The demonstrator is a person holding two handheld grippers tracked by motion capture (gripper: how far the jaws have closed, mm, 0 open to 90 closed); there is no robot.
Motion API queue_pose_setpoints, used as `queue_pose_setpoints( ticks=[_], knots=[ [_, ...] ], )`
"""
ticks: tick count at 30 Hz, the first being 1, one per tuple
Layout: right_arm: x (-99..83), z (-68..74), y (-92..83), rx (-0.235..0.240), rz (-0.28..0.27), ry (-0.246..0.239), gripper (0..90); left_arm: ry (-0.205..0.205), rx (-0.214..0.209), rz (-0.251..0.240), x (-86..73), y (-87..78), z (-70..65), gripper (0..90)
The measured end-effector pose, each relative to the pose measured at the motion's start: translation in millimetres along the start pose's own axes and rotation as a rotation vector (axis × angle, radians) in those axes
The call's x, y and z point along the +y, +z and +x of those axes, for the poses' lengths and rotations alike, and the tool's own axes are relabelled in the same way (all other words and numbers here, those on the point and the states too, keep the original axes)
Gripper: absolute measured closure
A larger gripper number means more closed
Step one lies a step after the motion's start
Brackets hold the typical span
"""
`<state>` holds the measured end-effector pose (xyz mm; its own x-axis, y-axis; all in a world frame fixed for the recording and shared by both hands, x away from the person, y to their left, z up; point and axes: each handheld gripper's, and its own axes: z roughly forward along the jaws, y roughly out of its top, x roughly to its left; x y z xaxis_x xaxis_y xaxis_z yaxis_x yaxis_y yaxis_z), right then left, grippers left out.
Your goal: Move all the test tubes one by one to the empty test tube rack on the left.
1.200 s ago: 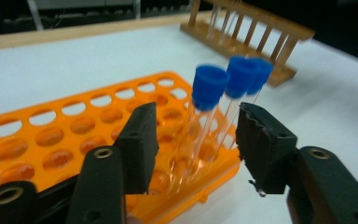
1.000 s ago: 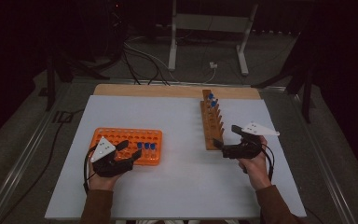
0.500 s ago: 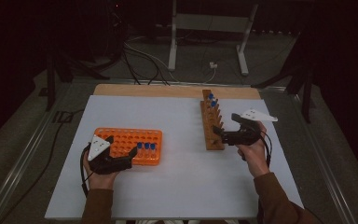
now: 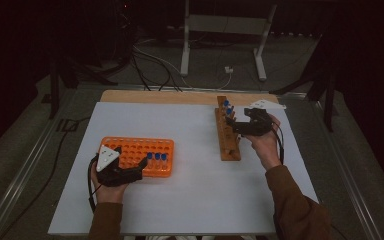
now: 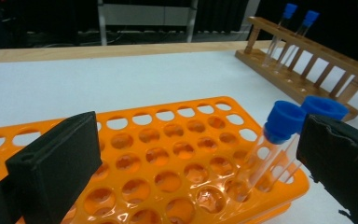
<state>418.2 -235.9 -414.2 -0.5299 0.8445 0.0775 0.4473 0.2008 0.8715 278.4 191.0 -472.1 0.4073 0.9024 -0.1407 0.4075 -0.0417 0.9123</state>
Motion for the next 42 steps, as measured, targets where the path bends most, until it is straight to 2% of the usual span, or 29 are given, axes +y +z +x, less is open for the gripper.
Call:
queue_pose_setpoints(
  ticks=[2, 5, 9, 14, 17, 20, 23, 27, 35, 39, 42],
  knots=[
    [4.1, -2.0, 8.0, -0.013, 0.013, 0.001, 22.5, -0.004, 0.004, -0.003, -0.2, -0.7, 0.5, 0.8],
    [6.6, -4.1, 20.3, -0.029, 0.033, 0.012, 36.5, -0.008, 0.004, -0.003, -0.8, -0.8, 1.0, 0.8],
    [3.9, -4.8, 36.3, -0.057, 0.05, -0.002, 52.4, -0.004, 0.013, 0.003, -1.7, -0.8, 1.0, 0.8],
    [-2.3, -8.4, 52.3, -0.081, 0.065, 0.017, 66.2, -0.01, 0.016, 0.003, -2.8, -2.6, 2.0, 0.7],
    [-6.1, -9.8, 59.8, -0.077, 0.084, 0.025, 75.1, -0.011, 0.017, 0.002, -3.2, -2.9, 2.7, 0.8],
    [-8.6, -8.5, 62.1, -0.079, 0.072, 0.024, 75.8, -0.013, 0.019, 0.005, -3.5, -2.0, 2.7, 0.8],
    [-7.7, -4.6, 63.0, -0.09, 0.081, -0.006, 75.7, -0.012, 0.016, 0.01, -3.8, -0.9, 2.0, 0.8],
    [-8.1, -1.5, 64.9, -0.102, 0.088, -0.019, 75.6, -0.01, 0.013, 0.008, -3.5, -0.3, 0.8, 0.8],
    [-11.1, -1.6, 65.3, -0.119, 0.105, -0.012, 77.0, -0.008, 0.012, 0.011, -2.9, 2.4, 0.5, 0.8],
    [-9.6, -2.9, 61.2, -0.115, 0.077, 0.016, 77.0, -0.008, 0.011, 0.012, -3.0, 3.7, 0.8, 0.8],
    [-5.8, -2.2, 55.9, -0.115, 0.055, 0.009, 77.1, -0.01, 0.012, 0.012, -2.9, 4.2, 1.1, 0.8]
  ],
)
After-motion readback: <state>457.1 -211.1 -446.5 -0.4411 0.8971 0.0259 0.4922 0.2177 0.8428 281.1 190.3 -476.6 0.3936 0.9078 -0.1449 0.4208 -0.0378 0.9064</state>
